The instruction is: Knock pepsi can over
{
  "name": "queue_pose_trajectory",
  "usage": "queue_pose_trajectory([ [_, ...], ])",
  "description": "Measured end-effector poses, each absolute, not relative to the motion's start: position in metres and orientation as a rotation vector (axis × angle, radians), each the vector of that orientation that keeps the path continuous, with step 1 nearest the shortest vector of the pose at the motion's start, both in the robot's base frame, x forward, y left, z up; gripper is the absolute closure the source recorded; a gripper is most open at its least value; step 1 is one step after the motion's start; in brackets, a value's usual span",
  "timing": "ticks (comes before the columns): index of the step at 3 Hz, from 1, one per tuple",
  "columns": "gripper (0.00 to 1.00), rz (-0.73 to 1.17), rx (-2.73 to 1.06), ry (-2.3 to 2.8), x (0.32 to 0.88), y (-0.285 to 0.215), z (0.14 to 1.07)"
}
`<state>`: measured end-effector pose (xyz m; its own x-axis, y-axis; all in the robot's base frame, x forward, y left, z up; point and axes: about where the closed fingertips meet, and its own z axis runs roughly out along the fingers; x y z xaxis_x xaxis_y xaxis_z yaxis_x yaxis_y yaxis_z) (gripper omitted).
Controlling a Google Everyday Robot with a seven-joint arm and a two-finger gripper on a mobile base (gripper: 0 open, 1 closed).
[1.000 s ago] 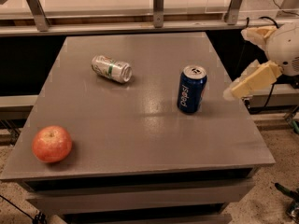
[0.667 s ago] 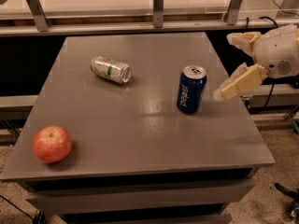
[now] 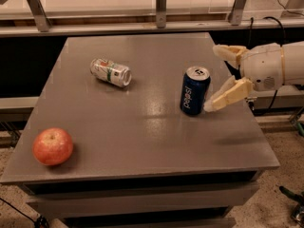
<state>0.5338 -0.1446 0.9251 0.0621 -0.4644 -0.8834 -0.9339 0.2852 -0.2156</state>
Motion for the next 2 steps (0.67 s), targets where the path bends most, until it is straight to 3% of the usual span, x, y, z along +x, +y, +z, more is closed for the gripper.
queue_pose_trajectory([
  [2, 0.0, 0.637, -1.322, 1.476, 0.536, -0.1272, 0.9128],
])
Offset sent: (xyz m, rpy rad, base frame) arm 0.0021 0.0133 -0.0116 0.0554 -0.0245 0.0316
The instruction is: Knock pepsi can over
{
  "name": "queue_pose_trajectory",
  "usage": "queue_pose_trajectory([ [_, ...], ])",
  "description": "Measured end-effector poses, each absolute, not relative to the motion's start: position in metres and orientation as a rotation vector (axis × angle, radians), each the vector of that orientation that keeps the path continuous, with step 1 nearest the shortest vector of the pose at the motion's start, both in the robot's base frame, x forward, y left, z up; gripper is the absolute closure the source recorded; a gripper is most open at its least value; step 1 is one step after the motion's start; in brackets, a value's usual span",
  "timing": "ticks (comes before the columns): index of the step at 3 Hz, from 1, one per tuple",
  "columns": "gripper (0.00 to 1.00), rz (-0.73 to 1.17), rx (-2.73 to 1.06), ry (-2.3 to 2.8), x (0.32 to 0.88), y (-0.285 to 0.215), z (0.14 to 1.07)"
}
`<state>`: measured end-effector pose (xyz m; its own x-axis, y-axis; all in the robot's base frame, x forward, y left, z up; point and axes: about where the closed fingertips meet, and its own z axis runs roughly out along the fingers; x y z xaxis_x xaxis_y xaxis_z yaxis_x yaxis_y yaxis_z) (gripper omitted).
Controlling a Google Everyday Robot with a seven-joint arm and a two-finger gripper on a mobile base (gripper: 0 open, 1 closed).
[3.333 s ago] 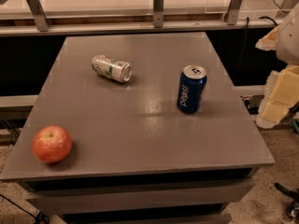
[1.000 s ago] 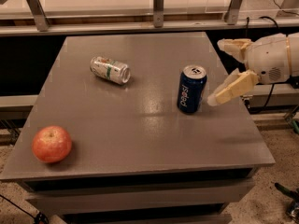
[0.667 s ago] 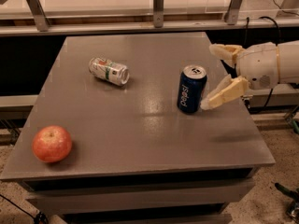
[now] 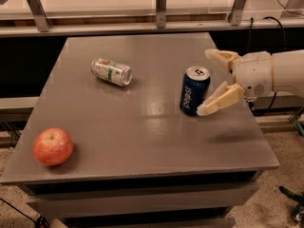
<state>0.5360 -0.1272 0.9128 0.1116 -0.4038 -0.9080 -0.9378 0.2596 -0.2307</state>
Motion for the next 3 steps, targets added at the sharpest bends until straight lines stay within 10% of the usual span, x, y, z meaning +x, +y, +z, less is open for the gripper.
queue_pose_trajectory([
  [3, 0.0, 0.834, -1.188, 1.291, 0.534, -0.123, 0.893],
])
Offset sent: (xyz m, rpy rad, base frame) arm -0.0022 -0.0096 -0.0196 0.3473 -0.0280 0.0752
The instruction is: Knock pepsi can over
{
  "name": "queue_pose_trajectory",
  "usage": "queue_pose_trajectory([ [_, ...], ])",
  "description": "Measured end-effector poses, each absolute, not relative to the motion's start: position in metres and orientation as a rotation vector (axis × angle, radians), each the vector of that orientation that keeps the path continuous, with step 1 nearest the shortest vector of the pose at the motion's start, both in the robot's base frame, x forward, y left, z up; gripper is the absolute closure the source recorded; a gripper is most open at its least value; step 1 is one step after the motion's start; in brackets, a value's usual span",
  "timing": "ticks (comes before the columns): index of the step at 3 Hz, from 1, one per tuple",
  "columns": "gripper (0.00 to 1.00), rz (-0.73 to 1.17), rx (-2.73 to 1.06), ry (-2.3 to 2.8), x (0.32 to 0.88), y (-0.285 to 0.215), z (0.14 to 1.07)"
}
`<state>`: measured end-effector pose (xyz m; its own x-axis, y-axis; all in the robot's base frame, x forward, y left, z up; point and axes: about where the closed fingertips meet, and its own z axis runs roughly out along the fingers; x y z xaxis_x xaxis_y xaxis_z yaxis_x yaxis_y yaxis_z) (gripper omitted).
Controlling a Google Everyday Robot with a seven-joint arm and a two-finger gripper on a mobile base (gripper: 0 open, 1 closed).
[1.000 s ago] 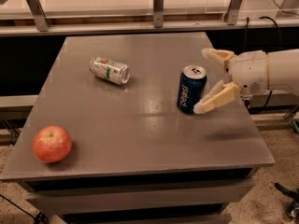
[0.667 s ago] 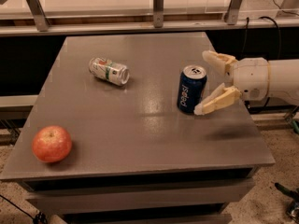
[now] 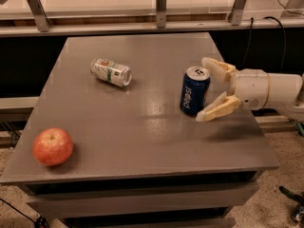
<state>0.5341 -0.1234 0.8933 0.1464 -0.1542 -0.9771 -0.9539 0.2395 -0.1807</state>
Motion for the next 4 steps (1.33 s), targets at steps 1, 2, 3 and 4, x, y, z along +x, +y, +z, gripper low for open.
queue_pose_trajectory([
  [1, 0.0, 0.85, -1.207, 1.291, 0.534, -0.117, 0.883],
  [2, 0.0, 0.854, -1.232, 1.3, 0.534, -0.112, 0.875],
  [3, 0.0, 0.883, -1.262, 1.306, 0.53, -0.1, 0.86],
  [4, 0.0, 0.885, -1.255, 1.319, 0.531, -0.1, 0.861],
])
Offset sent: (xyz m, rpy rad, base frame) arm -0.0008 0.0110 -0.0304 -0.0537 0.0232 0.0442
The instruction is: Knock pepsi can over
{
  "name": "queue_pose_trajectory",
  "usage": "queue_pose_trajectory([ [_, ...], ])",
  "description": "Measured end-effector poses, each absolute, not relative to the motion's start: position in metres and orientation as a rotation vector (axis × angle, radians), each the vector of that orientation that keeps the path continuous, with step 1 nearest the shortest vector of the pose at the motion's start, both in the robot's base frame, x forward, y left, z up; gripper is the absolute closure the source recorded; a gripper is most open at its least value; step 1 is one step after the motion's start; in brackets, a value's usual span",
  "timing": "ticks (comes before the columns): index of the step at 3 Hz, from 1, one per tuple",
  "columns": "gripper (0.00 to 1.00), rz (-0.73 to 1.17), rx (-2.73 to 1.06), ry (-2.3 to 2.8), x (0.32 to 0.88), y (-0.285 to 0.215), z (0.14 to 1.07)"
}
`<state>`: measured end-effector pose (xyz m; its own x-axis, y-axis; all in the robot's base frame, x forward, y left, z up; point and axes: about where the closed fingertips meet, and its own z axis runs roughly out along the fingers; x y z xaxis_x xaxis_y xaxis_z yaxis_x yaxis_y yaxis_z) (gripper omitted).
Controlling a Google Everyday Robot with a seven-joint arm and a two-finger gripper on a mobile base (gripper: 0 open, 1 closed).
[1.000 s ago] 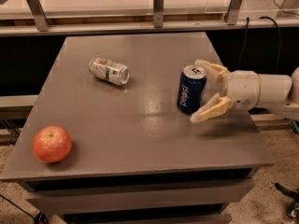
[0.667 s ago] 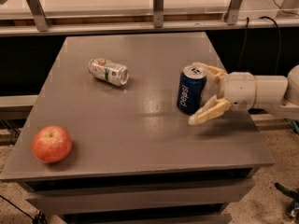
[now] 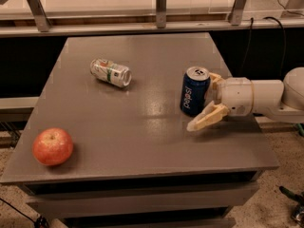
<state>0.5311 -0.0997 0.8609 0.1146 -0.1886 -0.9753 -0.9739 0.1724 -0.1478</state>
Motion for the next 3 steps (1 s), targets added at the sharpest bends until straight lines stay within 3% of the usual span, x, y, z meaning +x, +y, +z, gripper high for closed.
queue_pose_trajectory([
  [3, 0.0, 0.89, -1.207, 1.328, 0.5342, -0.1066, 0.8717],
])
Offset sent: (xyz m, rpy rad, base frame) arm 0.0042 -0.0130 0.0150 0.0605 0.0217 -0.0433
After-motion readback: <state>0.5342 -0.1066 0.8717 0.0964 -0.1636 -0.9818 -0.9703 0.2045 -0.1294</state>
